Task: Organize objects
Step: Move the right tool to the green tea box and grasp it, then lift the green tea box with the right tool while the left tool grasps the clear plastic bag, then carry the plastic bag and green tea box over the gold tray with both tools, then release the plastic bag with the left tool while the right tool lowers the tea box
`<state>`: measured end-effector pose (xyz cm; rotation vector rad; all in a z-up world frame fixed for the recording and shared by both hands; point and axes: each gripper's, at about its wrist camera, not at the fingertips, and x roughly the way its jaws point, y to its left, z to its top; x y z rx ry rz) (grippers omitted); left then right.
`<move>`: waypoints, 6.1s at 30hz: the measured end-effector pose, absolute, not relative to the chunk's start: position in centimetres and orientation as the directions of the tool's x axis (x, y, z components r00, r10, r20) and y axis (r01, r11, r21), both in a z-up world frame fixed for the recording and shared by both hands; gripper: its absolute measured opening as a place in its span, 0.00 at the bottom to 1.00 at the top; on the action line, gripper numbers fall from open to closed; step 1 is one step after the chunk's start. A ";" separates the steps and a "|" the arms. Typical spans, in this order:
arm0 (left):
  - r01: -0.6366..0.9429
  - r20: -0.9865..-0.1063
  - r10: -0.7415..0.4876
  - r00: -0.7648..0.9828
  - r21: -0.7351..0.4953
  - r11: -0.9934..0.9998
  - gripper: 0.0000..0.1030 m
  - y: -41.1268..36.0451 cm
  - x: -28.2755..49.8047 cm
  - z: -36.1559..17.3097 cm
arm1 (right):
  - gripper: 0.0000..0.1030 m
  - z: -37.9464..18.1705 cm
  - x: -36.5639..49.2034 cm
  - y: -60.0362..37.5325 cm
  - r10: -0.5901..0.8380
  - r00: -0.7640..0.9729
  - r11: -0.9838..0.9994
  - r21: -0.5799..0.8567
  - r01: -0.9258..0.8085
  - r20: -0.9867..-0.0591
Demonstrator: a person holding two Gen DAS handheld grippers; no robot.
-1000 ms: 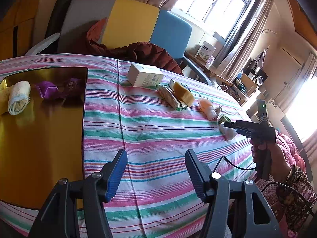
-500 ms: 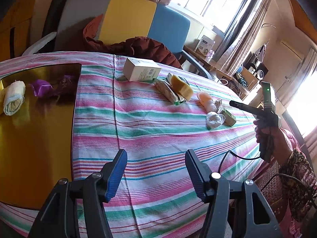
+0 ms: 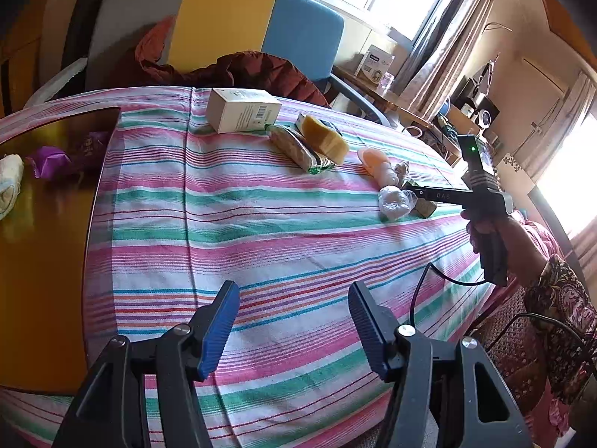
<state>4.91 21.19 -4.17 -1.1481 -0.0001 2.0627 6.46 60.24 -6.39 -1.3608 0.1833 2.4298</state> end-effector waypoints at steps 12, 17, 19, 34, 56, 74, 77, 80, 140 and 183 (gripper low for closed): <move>-0.669 -0.745 0.616 -0.257 -0.323 -0.670 0.60 25.2 4.6 -4.1 | 0.30 -6.9 7.7 59.2 0.161 -0.402 -0.900 0.033 -0.434 -0.901; -0.717 -0.748 0.627 -0.217 -0.314 -0.623 0.60 29.9 4.0 -3.9 | 0.30 -7.0 8.1 59.7 0.184 -0.380 -0.884 0.017 -0.468 -0.907; -0.738 -0.747 0.636 -0.196 -0.315 -0.597 0.60 32.2 3.7 -3.9 | 0.30 -7.0 8.4 60.0 0.194 -0.374 -0.874 0.013 -0.485 -0.907; -0.794 -0.772 0.632 -0.072 -0.338 -0.504 0.60 45.4 0.7 -7.2 | 0.30 -7.0 9.0 61.8 0.165 -0.384 -0.834 0.079 -0.546 -0.908; -0.762 -0.691 0.715 -0.110 -0.403 -0.507 0.35 41.5 -0.5 -9.3 | 0.30 -7.2 8.4 60.8 0.166 -0.395 -0.856 0.067 -0.513 -0.904; -0.722 -0.649 0.750 -0.131 -0.456 -0.521 0.35 36.6 0.7 -9.7 | 0.30 -5.1 8.5 55.4 0.192 -0.476 -0.901 0.038 -0.432 -0.859; -0.718 -0.644 0.754 -0.131 -0.463 -0.519 0.35 36.1 0.9 -9.7 | 0.30 -4.9 8.2 53.9 0.198 -0.493 -0.918 0.017 -0.397 -0.847; -0.712 -0.642 0.755 -0.131 -0.470 -0.523 0.35 35.3 1.0 -9.7 | 0.30 -4.9 8.1 52.7 0.197 -0.507 -0.930 0.004 -0.367 -0.839; -0.052 -0.716 0.367 -0.594 -0.420 -0.906 0.36 -4.5 -10.4 -5.9 | 0.30 0.9 0.6 25.3 -0.310 -0.626 -0.951 0.224 0.215 -0.716; 0.145 -0.658 0.248 -0.711 -0.482 -0.864 0.52 -9.5 -8.8 -1.0 | 0.45 -4.6 -11.7 8.8 -0.431 -0.402 -0.901 0.366 0.231 -0.808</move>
